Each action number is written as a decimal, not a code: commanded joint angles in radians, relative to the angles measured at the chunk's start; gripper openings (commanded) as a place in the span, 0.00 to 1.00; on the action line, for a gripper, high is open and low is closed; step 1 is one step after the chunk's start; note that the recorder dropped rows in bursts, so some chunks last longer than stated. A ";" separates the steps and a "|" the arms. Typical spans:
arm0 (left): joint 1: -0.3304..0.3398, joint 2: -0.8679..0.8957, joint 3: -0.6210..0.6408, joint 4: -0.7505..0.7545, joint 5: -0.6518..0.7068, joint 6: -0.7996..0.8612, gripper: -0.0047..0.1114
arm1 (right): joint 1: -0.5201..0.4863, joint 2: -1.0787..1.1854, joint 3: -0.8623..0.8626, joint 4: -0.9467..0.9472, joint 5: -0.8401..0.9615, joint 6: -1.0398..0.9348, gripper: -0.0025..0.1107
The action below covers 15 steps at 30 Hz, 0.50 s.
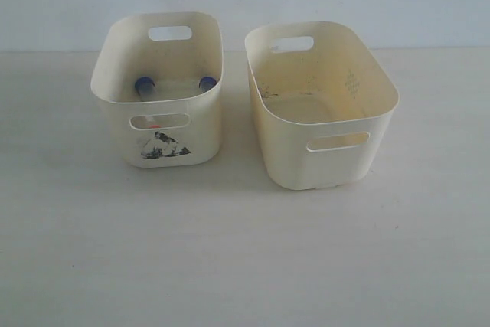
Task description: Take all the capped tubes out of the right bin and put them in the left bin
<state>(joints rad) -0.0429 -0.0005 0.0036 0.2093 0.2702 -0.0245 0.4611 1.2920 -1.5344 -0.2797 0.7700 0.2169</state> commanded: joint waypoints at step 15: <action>-0.001 0.000 -0.004 -0.004 -0.009 -0.013 0.08 | -0.433 -0.656 1.261 0.247 -1.082 0.044 0.02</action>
<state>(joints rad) -0.0429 -0.0005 0.0036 0.2093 0.2702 -0.0245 0.0657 0.7285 -0.4376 -0.0464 -0.1630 0.2492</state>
